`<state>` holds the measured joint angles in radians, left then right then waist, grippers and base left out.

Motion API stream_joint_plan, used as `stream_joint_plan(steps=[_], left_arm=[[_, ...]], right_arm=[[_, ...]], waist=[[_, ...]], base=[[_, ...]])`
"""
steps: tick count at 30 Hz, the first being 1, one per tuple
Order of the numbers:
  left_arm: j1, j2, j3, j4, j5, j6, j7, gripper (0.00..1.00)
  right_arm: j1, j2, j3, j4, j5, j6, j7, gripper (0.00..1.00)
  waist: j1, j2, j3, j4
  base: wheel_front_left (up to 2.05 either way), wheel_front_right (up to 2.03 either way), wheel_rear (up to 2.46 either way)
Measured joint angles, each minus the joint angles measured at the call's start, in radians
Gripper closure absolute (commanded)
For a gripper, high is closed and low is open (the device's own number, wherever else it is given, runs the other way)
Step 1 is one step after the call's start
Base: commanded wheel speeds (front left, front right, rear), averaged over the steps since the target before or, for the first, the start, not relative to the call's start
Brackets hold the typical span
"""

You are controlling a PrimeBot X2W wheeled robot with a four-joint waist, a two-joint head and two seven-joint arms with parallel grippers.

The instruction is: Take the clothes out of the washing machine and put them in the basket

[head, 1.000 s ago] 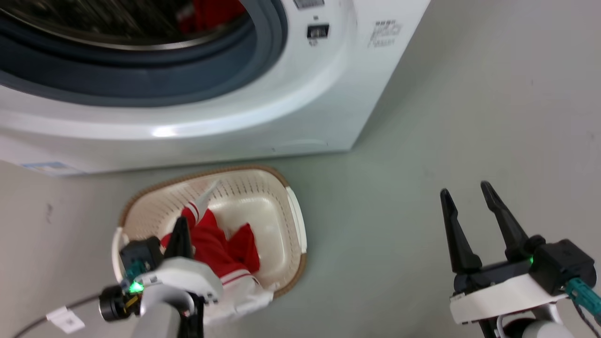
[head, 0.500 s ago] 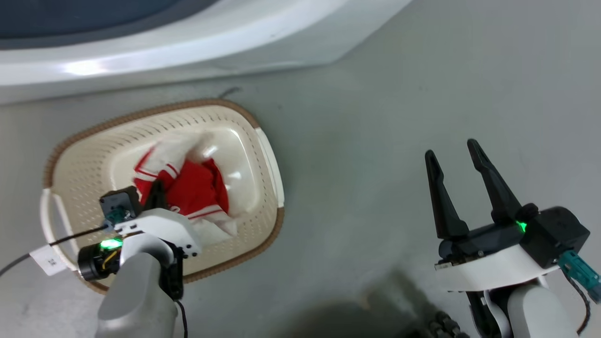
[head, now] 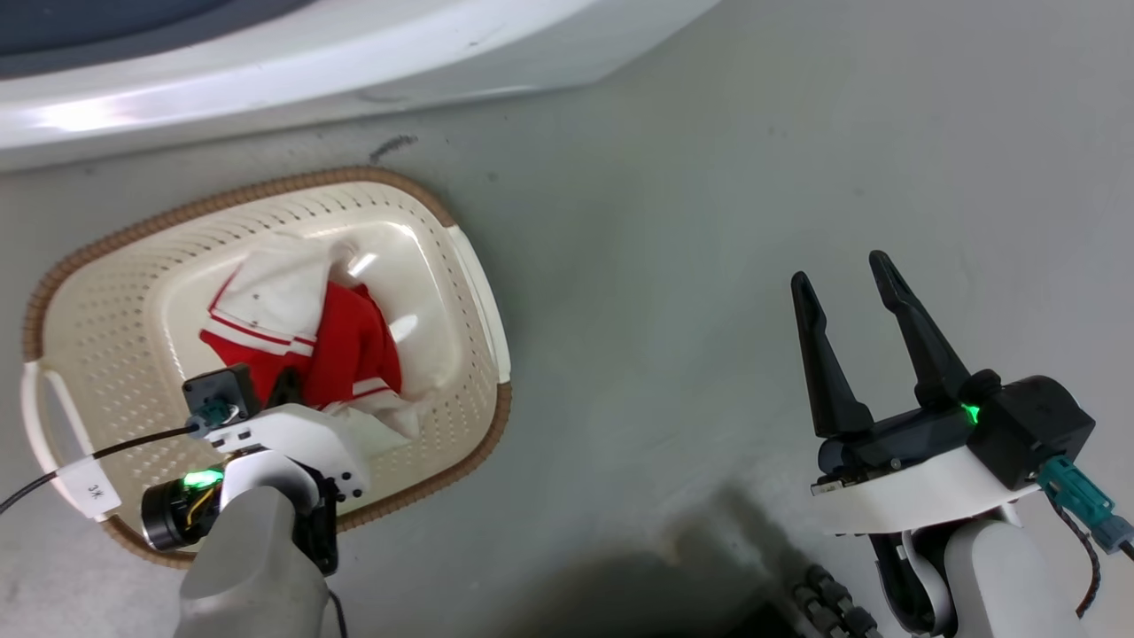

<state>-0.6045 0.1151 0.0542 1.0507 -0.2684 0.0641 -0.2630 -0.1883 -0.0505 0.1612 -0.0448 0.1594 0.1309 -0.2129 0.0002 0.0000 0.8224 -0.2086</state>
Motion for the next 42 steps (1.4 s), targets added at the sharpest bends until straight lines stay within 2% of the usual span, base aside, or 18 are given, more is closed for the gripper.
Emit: stream_joint_plan(steps=[1,13,15,16,19,20,32,38,42], left_arm=[[0.000,-0.004,-0.002,-0.001,0.002,-0.001,0.000,0.00],[0.134,-0.059,-0.034,-0.120,0.047,-0.016,0.000,0.00],[0.170,-0.062,-0.043,-0.159,0.053,-0.016,0.000,0.00],[0.222,-0.063,-0.058,-0.229,0.054,-0.016,0.000,0.00],[0.275,-0.063,-0.092,-0.318,0.041,-0.007,0.000,0.00],[0.275,-0.063,-0.092,-0.318,0.041,-0.007,0.000,0.00],[0.460,-0.065,-0.180,-0.730,0.073,0.060,0.000,0.00],[0.496,-0.065,-0.225,-0.885,0.109,0.059,0.000,0.00],[0.492,-0.065,-0.252,-0.940,0.125,0.049,0.000,0.00]], right_arm=[[0.000,0.000,-0.002,0.005,-0.003,0.000,-0.003,0.00],[0.063,0.000,-0.080,0.021,-0.052,0.000,0.021,0.00],[0.085,0.000,-0.093,0.012,-0.059,0.000,0.030,0.00],[0.115,0.000,-0.110,-0.007,-0.070,0.000,0.043,0.00],[0.149,0.001,-0.125,-0.031,-0.075,0.000,0.058,0.00],[0.149,0.001,-0.125,-0.031,-0.075,0.000,0.058,0.00],[0.253,0.000,-0.184,-0.123,-0.099,0.000,0.119,0.00],[0.279,0.000,-0.203,-0.157,-0.103,0.000,0.138,0.00],[0.292,0.000,-0.210,-0.178,-0.106,0.000,0.145,0.00]], waist=[[0.0000,0.0000,-0.012,0.003],[-0.0001,0.0000,-0.255,0.057],[-0.0001,0.0000,-0.303,0.068],[-0.0002,0.0000,-0.371,0.085],[-0.0003,0.0000,-0.436,0.102],[-0.0003,0.0000,-0.436,0.102],[-0.0005,0.0000,-0.611,0.187],[-0.0004,0.0000,-0.652,0.231],[-0.0004,0.0000,-0.665,0.257]], base=[[0.00,0.00,0.00],[0.00,0.00,0.00],[0.00,0.00,0.00],[0.00,0.00,0.00],[0.00,0.00,0.00],[0.00,0.00,0.00],[0.00,0.00,0.00],[0.00,0.00,0.00],[0.00,0.00,0.00]])
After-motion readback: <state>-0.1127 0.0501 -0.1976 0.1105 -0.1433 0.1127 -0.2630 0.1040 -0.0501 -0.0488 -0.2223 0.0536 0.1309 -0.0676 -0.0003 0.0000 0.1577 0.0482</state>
